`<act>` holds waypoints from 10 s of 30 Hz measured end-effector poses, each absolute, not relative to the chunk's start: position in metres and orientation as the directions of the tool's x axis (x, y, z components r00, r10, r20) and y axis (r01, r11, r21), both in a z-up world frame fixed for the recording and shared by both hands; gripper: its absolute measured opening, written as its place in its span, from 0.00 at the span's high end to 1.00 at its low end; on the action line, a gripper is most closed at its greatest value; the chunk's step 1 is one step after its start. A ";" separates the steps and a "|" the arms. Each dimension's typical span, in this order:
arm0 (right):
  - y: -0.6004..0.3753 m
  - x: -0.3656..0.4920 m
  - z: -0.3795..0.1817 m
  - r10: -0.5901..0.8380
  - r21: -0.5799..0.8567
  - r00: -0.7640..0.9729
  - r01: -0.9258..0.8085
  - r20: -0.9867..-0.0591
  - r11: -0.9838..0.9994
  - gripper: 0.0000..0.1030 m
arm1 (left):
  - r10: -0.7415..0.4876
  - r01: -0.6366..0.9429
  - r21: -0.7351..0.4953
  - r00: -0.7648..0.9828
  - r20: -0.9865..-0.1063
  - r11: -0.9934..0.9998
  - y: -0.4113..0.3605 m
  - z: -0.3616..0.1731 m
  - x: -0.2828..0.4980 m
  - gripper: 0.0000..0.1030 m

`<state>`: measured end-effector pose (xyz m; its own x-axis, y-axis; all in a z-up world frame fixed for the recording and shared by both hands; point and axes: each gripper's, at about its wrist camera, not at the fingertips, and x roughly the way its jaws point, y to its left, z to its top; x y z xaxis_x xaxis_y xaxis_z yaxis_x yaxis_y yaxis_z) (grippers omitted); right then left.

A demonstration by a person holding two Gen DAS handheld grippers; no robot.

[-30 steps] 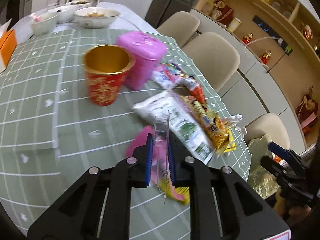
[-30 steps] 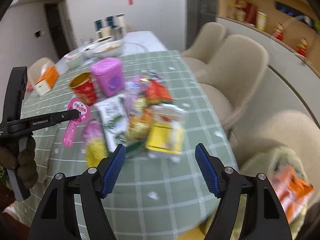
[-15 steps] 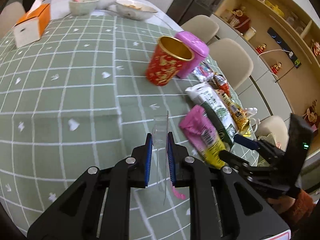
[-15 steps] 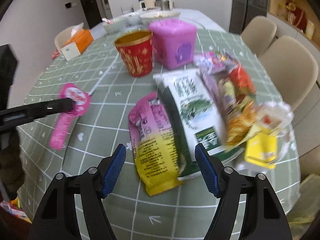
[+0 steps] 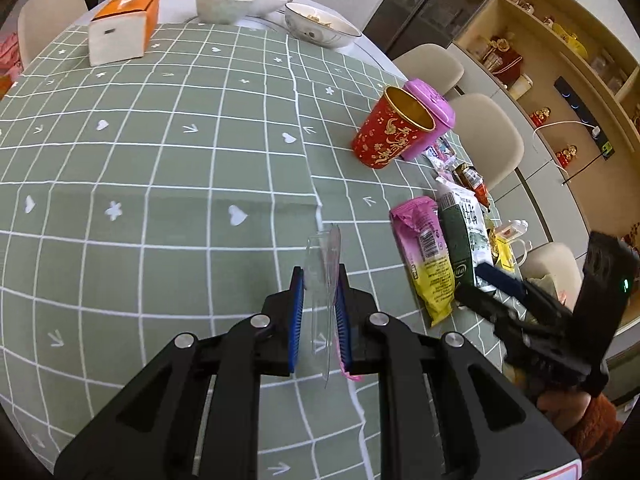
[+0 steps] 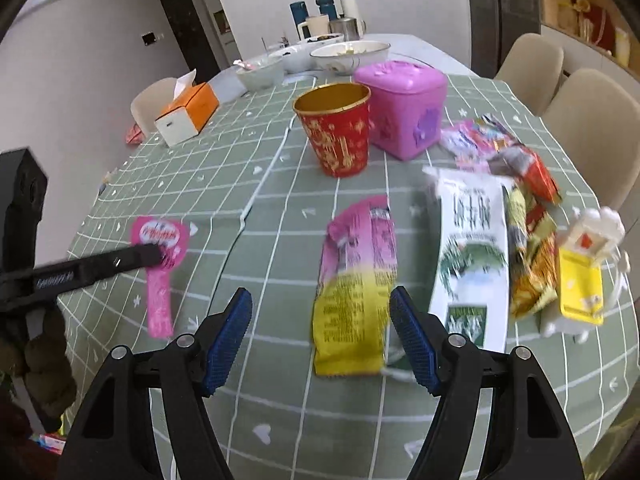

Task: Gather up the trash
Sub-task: 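Grasp a clear plastic strip with the left gripper while the right reaches the pink wrapper, then grasp the pink-and-yellow wrapper with the right gripper and lift it toward the trash bag, then drop the clear strip into the trash bag with the left gripper while the right carries the wrapper, then open the right gripper over the trash bag to drop the pink wrapper, then grasp the white-and-green milk carton with the left gripper while the right grasps the red snack bag, then carry the milk carton and red snack bag to the trash bag and release both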

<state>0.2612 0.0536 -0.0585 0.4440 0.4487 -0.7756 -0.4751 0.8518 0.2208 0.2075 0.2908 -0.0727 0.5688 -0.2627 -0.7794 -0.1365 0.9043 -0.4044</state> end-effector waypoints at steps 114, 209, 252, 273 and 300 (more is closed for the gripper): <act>-0.433 0.127 0.033 -0.116 0.085 0.825 0.194 -0.552 0.977 0.74 | -0.622 0.642 -0.373 0.211 -0.754 0.670 -0.270 -0.035 0.271 0.67; -0.168 0.302 -0.012 0.329 0.060 0.563 -0.442 -0.758 0.895 0.33 | -0.088 -0.176 -0.222 0.558 -0.825 0.959 0.118 -0.094 0.280 0.47; -0.123 0.413 0.011 0.480 0.111 0.464 -0.624 -0.744 0.774 0.68 | -0.097 -0.151 -0.196 0.497 -0.862 0.969 0.108 -0.087 0.300 0.44; -0.199 0.240 0.070 0.442 0.118 0.679 -0.468 -0.586 0.876 0.68 | -0.128 -0.005 -0.196 0.742 -0.658 0.981 0.061 0.041 0.230 0.52; -0.336 0.138 0.110 0.150 0.090 0.870 -0.121 -0.469 0.988 0.68 | -0.482 0.445 -0.206 0.702 -0.524 0.872 -0.100 0.122 0.193 0.52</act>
<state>0.1379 -0.3355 0.1099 0.8705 0.1499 -0.4688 -0.1215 0.9885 0.0905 0.1927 -0.1002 0.1219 0.7019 -0.4821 -0.5243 0.4448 0.8716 -0.2060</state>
